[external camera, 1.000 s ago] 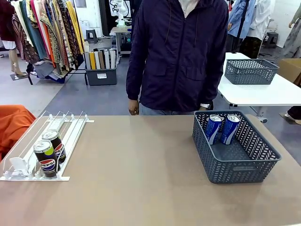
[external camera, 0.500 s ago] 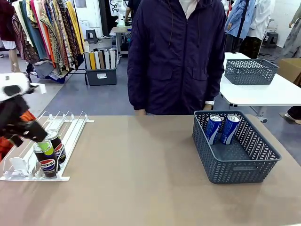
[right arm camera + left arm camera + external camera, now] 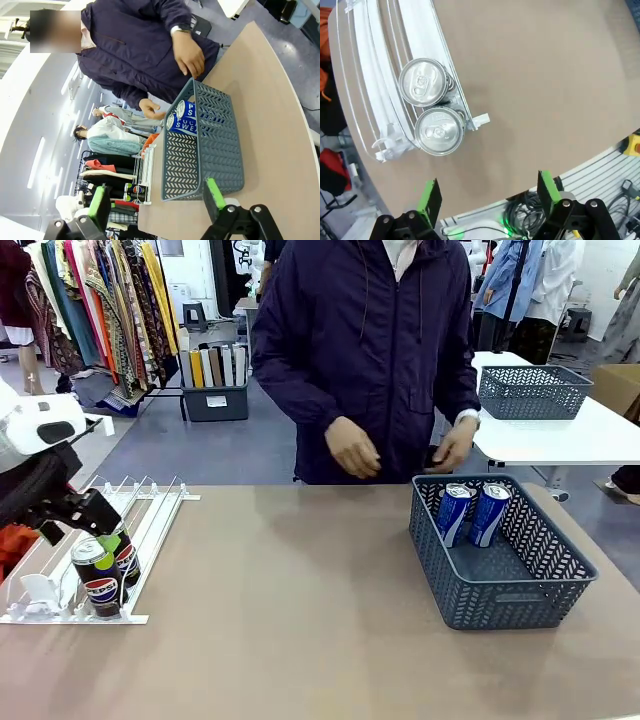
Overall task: Retrieve and store the cans from the dispenser.
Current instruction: Pick up one can from the Automatic Can Dispenser and place it in the middle of the table.
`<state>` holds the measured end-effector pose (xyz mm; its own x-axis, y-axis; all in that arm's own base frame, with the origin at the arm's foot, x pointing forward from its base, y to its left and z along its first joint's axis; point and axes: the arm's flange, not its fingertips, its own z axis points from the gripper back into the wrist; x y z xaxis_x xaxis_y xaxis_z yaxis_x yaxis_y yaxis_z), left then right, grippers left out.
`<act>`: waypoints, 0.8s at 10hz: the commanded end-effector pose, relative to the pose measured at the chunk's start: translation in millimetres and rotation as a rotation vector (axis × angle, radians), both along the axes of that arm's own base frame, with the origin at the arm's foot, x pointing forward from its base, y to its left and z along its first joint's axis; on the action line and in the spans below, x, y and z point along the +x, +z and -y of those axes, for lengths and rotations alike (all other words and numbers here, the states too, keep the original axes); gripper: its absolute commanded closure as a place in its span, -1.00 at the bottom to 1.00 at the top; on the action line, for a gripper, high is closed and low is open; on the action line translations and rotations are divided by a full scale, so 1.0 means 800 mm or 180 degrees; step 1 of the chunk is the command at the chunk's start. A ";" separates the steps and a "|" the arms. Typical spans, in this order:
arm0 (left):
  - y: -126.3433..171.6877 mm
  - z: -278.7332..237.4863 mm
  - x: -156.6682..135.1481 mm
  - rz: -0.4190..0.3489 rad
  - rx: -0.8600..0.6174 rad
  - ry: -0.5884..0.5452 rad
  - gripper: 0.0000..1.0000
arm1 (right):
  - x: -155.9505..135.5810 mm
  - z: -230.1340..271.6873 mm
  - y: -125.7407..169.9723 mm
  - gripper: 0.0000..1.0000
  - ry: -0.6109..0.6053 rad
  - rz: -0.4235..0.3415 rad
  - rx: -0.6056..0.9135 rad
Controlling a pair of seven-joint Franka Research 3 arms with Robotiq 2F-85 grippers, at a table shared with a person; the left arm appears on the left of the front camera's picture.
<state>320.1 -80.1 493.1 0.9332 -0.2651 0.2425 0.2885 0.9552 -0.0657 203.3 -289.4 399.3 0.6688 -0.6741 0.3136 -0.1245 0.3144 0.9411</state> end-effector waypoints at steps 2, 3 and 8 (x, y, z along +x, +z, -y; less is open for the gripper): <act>-0.029 -0.005 0.030 0.0086 0.0119 0.0348 -1.00 | 0.005 0.000 0.004 -1.00 -0.0035 0.0115 -0.0015; -0.041 -0.010 0.040 0.0073 0.0176 0.0483 -1.00 | 0.005 0.000 0.004 -1.00 -0.0035 0.0115 -0.0015; -0.096 -0.035 0.072 -0.0210 0.0190 0.0848 -1.00 | 0.005 0.000 0.004 -1.00 -0.0035 0.0115 -0.0015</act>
